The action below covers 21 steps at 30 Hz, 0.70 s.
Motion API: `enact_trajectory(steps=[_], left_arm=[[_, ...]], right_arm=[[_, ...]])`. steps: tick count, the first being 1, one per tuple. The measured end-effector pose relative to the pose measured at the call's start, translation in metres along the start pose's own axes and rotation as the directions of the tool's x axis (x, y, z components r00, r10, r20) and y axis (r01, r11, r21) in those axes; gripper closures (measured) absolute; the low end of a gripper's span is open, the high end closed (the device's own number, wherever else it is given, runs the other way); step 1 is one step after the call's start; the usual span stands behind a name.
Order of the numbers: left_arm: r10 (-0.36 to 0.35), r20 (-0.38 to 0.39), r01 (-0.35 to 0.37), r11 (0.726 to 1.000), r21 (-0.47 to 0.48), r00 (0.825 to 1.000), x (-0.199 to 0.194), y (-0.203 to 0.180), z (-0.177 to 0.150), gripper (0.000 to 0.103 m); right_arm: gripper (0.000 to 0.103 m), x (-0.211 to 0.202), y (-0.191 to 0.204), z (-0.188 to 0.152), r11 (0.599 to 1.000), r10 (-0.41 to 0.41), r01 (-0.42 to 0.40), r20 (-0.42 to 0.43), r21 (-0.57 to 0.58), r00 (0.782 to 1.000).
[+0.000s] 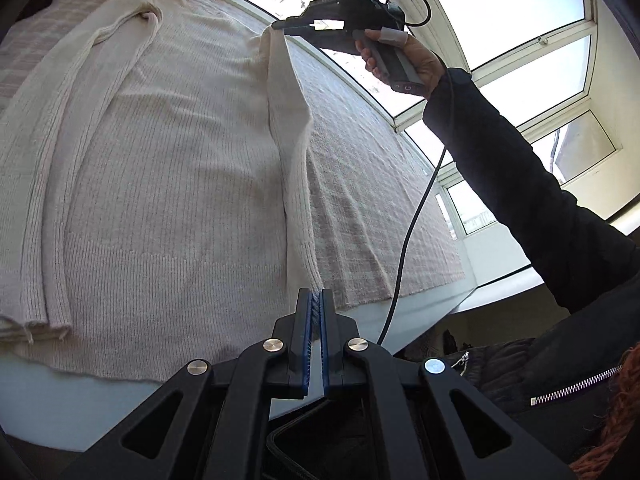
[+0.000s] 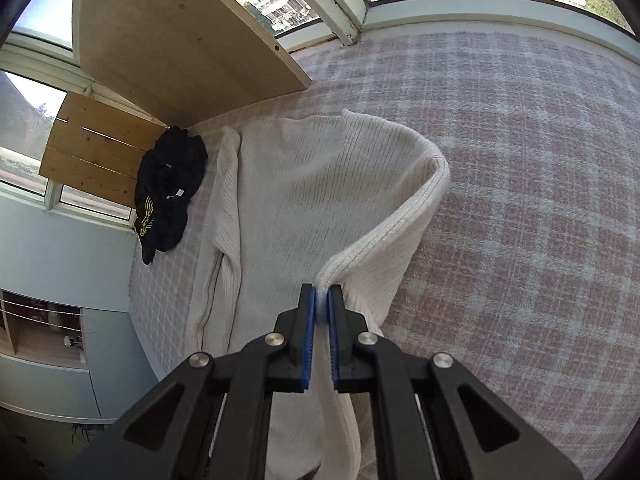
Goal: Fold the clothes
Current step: 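Grasp the cardigan side edge with the right gripper, then lift the cardigan side with the right gripper and fold it over the body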
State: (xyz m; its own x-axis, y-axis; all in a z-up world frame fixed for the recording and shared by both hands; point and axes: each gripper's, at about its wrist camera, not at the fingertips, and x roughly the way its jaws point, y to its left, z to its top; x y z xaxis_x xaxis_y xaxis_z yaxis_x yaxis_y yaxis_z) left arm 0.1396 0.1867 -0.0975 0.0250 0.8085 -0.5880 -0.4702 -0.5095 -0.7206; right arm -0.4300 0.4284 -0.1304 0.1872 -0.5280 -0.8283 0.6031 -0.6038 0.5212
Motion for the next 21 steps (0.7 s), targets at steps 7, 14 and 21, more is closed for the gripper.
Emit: enact_trajectory(steps=[7, 14, 21], left_arm=[[0.023, 0.038, -0.022, 0.999, -0.034, 0.999, -0.018, 0.016, -0.012, 0.100], [0.043, 0.009, -0.042, 0.994, -0.106, 0.999, -0.021, 0.048, -0.027, 0.100], [0.088, -0.004, -0.089, 0.995, -0.041, 0.996, -0.030, 0.040, -0.022, 0.100]], right_arm=[[0.096, 0.033, 0.031, 0.008, 0.990, -0.121, 0.120, -0.008, -0.080, 0.993], [0.091, 0.052, 0.031, 0.009, 0.942, -0.296, 0.277, -0.083, -0.187, 0.952], [0.066, -0.005, 0.027, 0.004, 0.947, -0.238, 0.232, 0.000, -0.224, 0.971]])
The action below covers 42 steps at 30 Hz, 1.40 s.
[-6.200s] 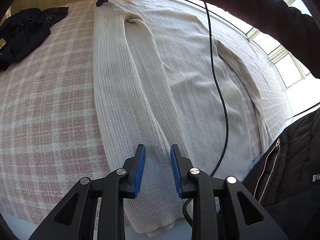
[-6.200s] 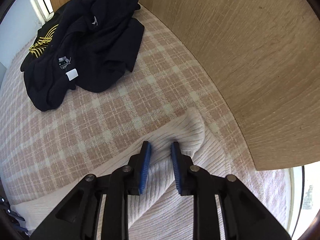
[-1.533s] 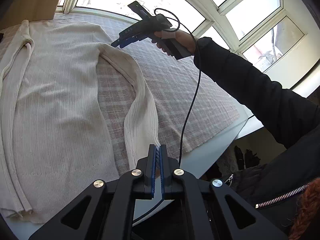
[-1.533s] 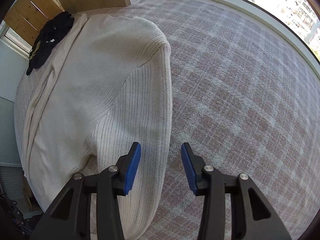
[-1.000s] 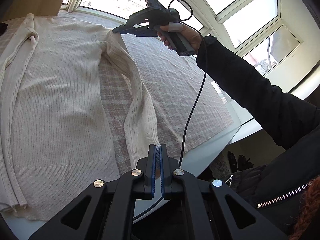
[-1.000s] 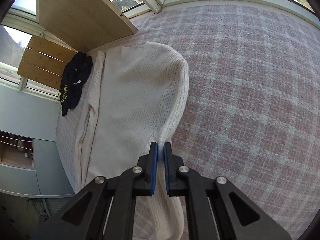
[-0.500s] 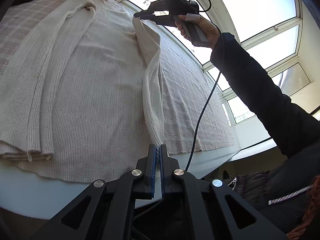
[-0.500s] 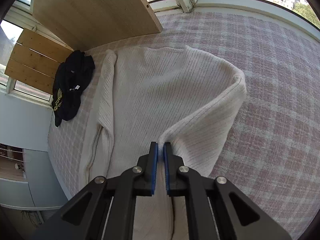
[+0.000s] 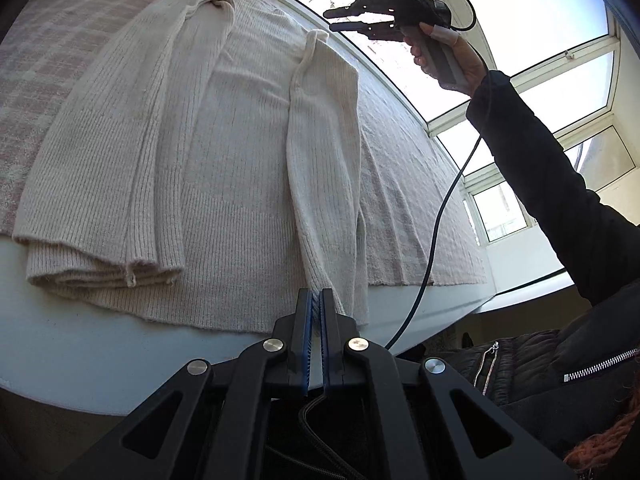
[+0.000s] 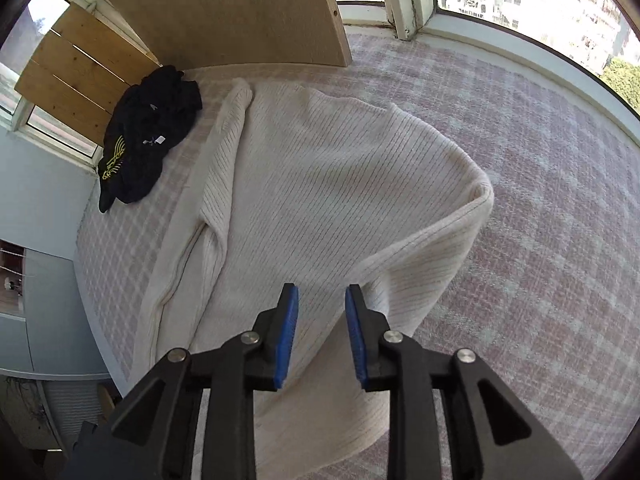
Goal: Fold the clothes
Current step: 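Lift the cardigan side with the right gripper and fold it over the body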
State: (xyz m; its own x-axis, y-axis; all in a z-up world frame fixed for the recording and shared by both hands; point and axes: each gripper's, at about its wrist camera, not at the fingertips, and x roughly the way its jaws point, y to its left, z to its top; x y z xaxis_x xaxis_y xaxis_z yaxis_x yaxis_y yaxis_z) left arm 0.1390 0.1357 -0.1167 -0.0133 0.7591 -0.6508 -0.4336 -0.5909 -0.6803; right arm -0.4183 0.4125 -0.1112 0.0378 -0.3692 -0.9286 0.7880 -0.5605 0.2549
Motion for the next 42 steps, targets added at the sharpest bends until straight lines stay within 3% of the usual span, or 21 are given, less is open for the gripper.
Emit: enact_trajectory(steps=[1, 4, 7, 12, 16, 19, 22, 25, 31, 34, 36, 37, 40, 42], left_arm=[[0.020, 0.002, -0.020, 1.000, 0.002, 1.000, -0.003, 0.001, 0.001, 0.100], [0.072, -0.005, -0.071, 0.997, 0.019, 0.997, -0.011, 0.006, 0.006, 0.100], [0.102, -0.011, -0.101, 0.995, 0.020, 0.995, -0.016, 0.009, 0.010, 0.099], [0.110, -0.038, -0.110, 0.994, 0.007, 0.993, -0.012, 0.014, 0.011, 0.100], [0.100, -0.090, -0.100, 0.995, 0.006, 0.991, 0.002, 0.013, 0.006, 0.100], [0.102, -0.094, -0.103, 0.995, 0.004, 0.990, 0.002, 0.013, 0.003, 0.100], [0.107, -0.072, -0.108, 0.994, -0.007, 0.992, -0.005, 0.014, 0.005, 0.100], [0.108, -0.056, -0.109, 0.994, -0.010, 0.993, -0.010, 0.014, 0.008, 0.100], [0.088, -0.058, -0.087, 0.996, 0.022, 0.994, -0.004, 0.004, 0.011, 0.100], [0.079, -0.057, -0.077, 0.996, 0.034, 0.995, -0.001, -0.001, 0.012, 0.100], [0.074, -0.049, -0.072, 0.997, 0.038, 0.996, -0.002, -0.002, 0.013, 0.100], [0.071, -0.045, -0.069, 0.997, 0.039, 0.996, -0.002, -0.003, 0.013, 0.100], [0.059, -0.035, -0.057, 0.997, 0.048, 0.998, -0.002, -0.006, 0.015, 0.100], [0.050, -0.028, -0.048, 0.997, 0.052, 0.998, -0.003, -0.007, 0.016, 0.100]], right_arm=[[0.060, -0.007, -0.006, 0.000, 0.999, -0.049, 0.049, 0.013, -0.009, 0.999], [0.060, -0.009, -0.027, 0.002, 0.986, -0.166, 0.166, 0.008, -0.011, 0.986], [0.060, 0.006, -0.048, 0.002, 0.989, -0.145, 0.146, -0.031, 0.022, 0.989], [0.060, 0.030, -0.038, 0.008, 0.993, -0.118, 0.117, -0.057, -0.022, 0.991], [0.060, 0.039, -0.030, 0.026, 0.975, -0.211, 0.213, 0.026, -0.070, 0.977], [0.060, 0.061, -0.032, 0.034, 0.962, -0.258, 0.250, -0.064, -0.112, 0.964], [0.060, 0.033, -0.043, 0.031, 0.991, -0.126, 0.125, -0.018, -0.044, 0.992], [0.060, 0.018, -0.041, 0.025, 0.993, -0.105, 0.101, -0.054, -0.059, 0.993], [0.060, 0.036, -0.017, 0.032, 0.983, -0.165, 0.151, -0.150, -0.104, 0.975], [0.060, 0.060, -0.008, 0.033, 0.956, -0.276, 0.244, -0.212, -0.164, 0.938], [0.064, 0.073, -0.005, 0.031, 0.932, -0.342, 0.298, -0.238, -0.205, 0.909], [0.067, 0.075, -0.004, 0.031, 0.925, -0.357, 0.310, -0.228, -0.218, 0.906], [0.093, 0.061, -0.006, 0.034, 0.947, -0.297, 0.266, -0.174, -0.181, 0.939], [0.092, 0.054, -0.010, 0.036, 0.965, -0.236, 0.212, -0.165, -0.152, 0.958]])
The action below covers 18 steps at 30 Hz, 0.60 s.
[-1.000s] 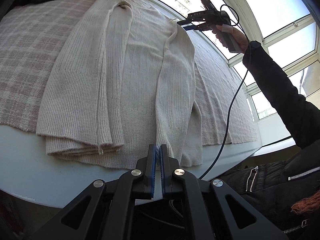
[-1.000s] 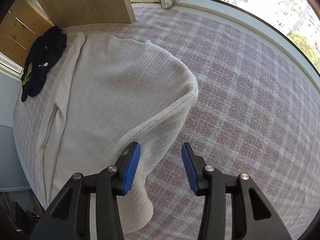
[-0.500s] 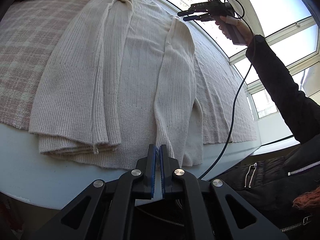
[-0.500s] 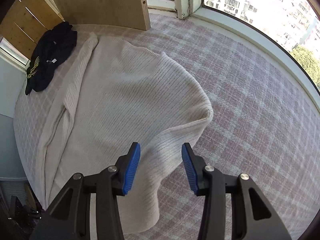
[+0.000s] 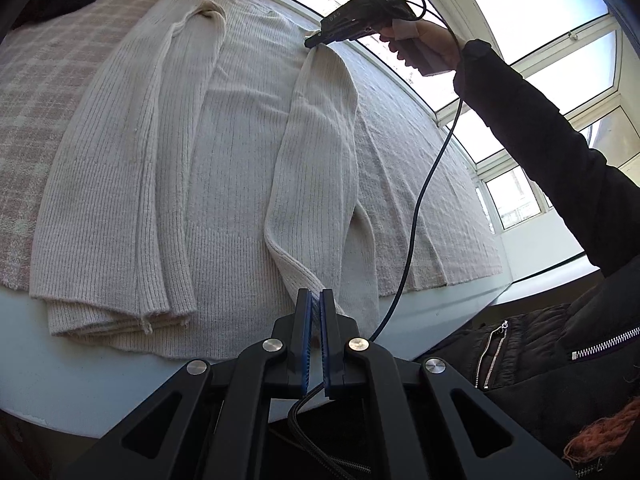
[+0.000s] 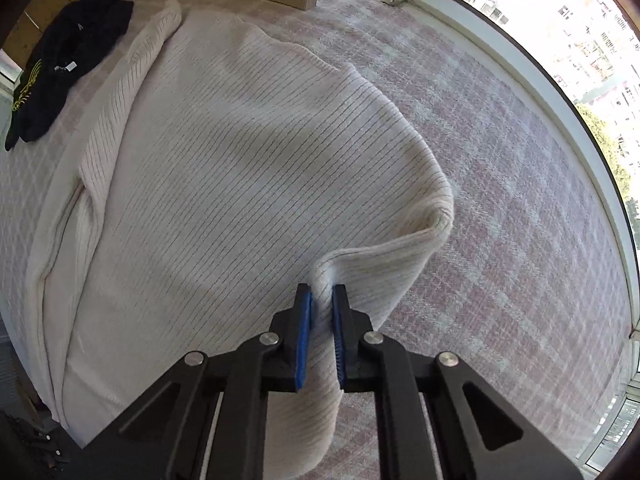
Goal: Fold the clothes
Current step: 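Lift the cardigan side with the right gripper and fold it over the body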
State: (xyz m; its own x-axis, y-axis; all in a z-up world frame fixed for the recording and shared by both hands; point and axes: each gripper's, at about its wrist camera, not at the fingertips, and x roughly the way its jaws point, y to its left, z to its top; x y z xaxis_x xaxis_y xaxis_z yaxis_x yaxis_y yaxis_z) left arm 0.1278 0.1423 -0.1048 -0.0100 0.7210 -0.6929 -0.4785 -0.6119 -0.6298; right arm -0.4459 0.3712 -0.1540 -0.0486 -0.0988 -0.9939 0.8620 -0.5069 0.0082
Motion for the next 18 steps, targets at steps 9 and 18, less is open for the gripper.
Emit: enact_trajectory(steps=[9, 18], left_arm=[[-0.053, -0.005, 0.053, 0.998, -0.043, 0.999, -0.004, 0.007, -0.010, 0.100], [-0.008, -0.009, 0.007, 0.999, -0.033, 1.000, -0.007, 0.004, -0.007, 0.103]], right_arm=[[0.094, -0.035, -0.003, 0.010, 0.985, 0.156, -0.165, 0.170, 0.043, 0.973], [0.089, -0.003, 0.023, 0.015, 0.997, 0.057, -0.050, 0.130, -0.053, 0.990]])
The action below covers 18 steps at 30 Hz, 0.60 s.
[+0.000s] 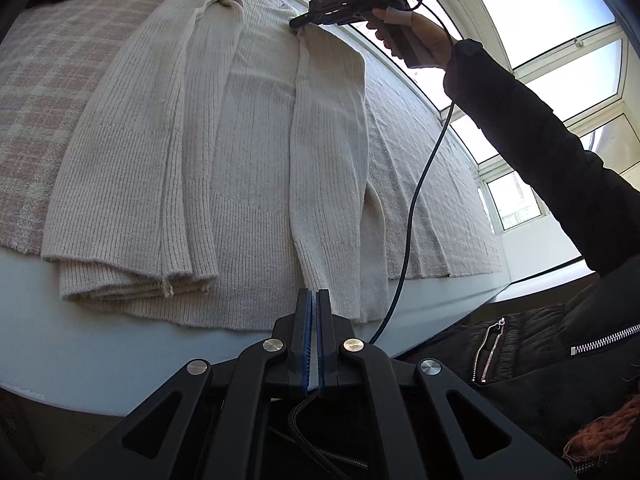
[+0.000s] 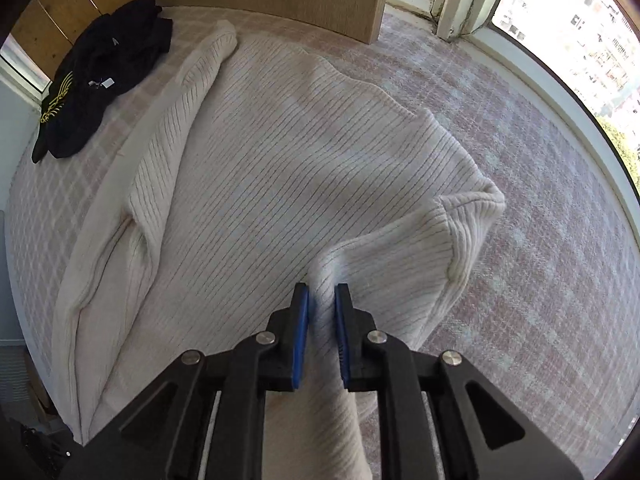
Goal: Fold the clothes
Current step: 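Lift the cardigan side with the right gripper and fold it over the body, then open the right gripper to release the folded cardigan side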
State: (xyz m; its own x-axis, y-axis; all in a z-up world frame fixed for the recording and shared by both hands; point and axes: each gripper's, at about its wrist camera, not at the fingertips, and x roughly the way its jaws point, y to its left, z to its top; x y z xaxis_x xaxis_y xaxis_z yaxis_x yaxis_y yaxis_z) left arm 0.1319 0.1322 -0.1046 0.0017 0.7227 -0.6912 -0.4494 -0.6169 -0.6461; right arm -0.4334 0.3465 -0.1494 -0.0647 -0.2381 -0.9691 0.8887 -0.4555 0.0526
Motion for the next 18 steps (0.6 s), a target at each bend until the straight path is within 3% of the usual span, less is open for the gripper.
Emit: enact_trajectory(steps=[1, 4, 9, 11, 13, 15, 18], left_arm=[[-0.017, 0.009, 0.017, 1.000, 0.004, 1.000, -0.004, -0.003, 0.006, 0.103], [-0.035, 0.007, 0.034, 0.995, 0.091, 0.999, -0.003, -0.022, 0.032, 0.103], [0.007, -0.059, 0.010, 0.958, 0.287, 0.998, 0.039, -0.064, 0.082, 0.103], [0.056, -0.092, -0.018, 0.929, 0.371, 0.994, 0.063, -0.082, 0.095, 0.100], [0.110, -0.118, -0.045, 0.891, 0.452, 0.987, 0.087, -0.099, 0.107, 0.081], [0.183, -0.115, -0.096, 0.843, 0.529, 0.976, 0.105, -0.109, 0.113, 0.068], [0.296, -0.094, -0.177, 0.764, 0.620, 0.950, 0.130, -0.120, 0.123, 0.065]], right_arm=[[0.086, -0.008, 0.001, -0.003, 1.000, 0.000, 0.000, 0.024, -0.009, 1.000], [0.064, -0.048, -0.009, -0.016, 0.999, 0.046, -0.048, 0.099, 0.017, 0.994], [0.061, -0.103, -0.034, -0.058, 0.995, 0.067, -0.077, 0.155, 0.057, 0.986], [0.058, -0.109, -0.041, -0.087, 0.992, 0.057, -0.072, 0.151, 0.100, 0.987], [0.058, -0.097, -0.047, -0.115, 0.987, 0.075, -0.090, 0.113, 0.132, 0.991], [0.058, -0.080, -0.049, -0.141, 0.980, 0.106, -0.116, 0.072, 0.161, 0.992], [0.058, -0.060, -0.046, -0.174, 0.973, 0.135, -0.137, 0.028, 0.188, 0.991]])
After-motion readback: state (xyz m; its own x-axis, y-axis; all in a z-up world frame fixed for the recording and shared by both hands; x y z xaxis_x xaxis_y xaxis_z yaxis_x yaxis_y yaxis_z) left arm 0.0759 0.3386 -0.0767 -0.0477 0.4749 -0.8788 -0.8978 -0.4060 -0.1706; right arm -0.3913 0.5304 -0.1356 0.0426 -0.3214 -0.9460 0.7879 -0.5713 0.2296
